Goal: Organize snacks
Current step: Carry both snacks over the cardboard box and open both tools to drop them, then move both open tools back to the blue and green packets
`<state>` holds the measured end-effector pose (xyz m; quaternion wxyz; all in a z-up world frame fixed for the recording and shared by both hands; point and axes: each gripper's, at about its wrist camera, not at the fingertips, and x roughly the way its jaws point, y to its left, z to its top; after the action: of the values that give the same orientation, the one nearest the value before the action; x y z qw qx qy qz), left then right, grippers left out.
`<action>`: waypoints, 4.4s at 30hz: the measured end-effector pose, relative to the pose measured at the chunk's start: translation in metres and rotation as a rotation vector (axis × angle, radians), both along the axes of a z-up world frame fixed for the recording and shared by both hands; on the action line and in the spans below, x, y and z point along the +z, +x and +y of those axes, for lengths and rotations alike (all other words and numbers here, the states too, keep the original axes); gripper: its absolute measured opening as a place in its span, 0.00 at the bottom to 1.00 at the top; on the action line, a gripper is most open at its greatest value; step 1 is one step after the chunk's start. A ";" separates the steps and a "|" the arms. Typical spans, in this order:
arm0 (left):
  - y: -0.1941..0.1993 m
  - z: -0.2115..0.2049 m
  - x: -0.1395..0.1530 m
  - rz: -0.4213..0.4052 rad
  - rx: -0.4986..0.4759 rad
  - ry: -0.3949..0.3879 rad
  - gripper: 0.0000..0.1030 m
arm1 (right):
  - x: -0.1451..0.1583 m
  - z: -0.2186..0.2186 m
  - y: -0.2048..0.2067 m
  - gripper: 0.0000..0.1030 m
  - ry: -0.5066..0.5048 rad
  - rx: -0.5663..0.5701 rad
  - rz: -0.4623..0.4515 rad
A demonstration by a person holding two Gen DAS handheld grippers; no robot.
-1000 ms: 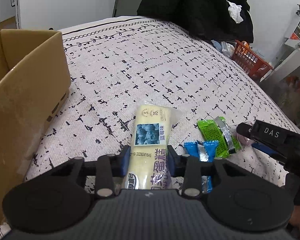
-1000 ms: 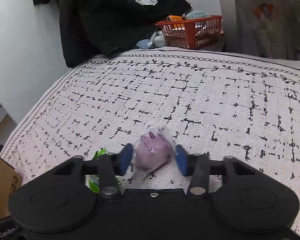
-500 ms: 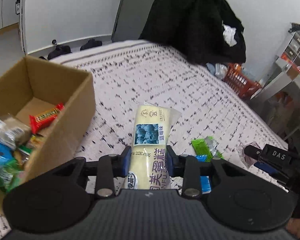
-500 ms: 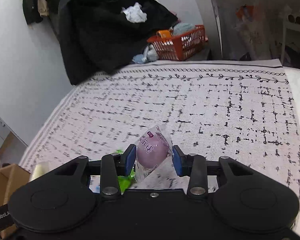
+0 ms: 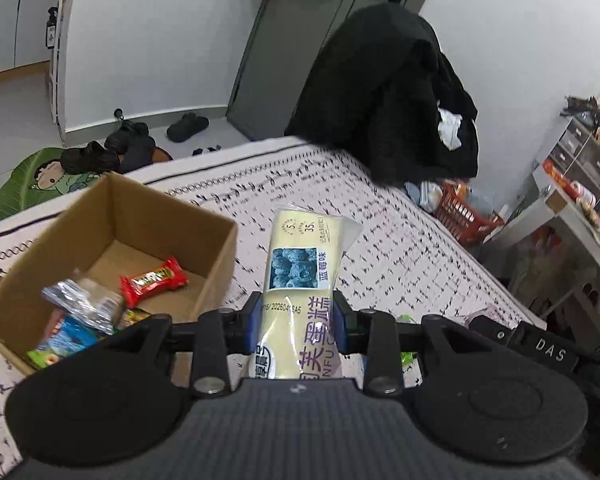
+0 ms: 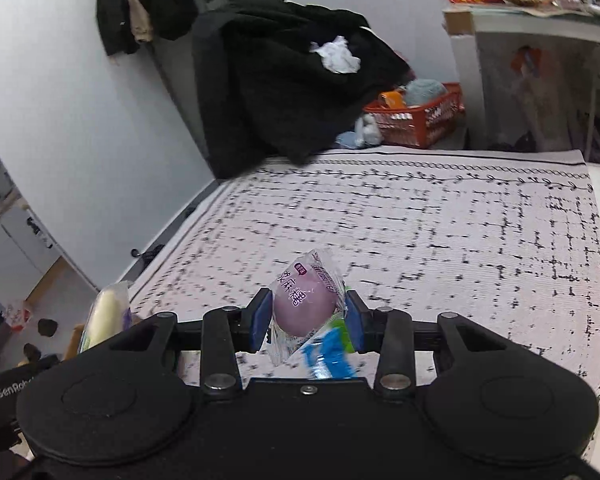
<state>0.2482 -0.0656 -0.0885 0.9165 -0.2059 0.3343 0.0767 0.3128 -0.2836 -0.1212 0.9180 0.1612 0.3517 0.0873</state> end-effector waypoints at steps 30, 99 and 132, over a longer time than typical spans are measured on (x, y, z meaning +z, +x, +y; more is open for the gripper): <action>-0.035 0.118 0.009 -0.037 0.136 -0.075 0.33 | 0.043 0.138 -0.035 0.35 -0.031 0.182 -0.067; -0.044 0.118 0.012 -0.048 0.160 -0.037 1.00 | 0.035 0.082 -0.042 0.89 -0.152 0.039 -0.022; -0.015 -0.019 -0.001 -0.011 -0.041 0.097 0.98 | -0.026 -0.046 -0.031 0.95 0.082 -0.067 0.008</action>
<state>0.2333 -0.0849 -0.0893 0.9286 -0.1548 0.3293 0.0728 0.2816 -0.3301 -0.1471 0.9117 0.2105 0.3458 0.0703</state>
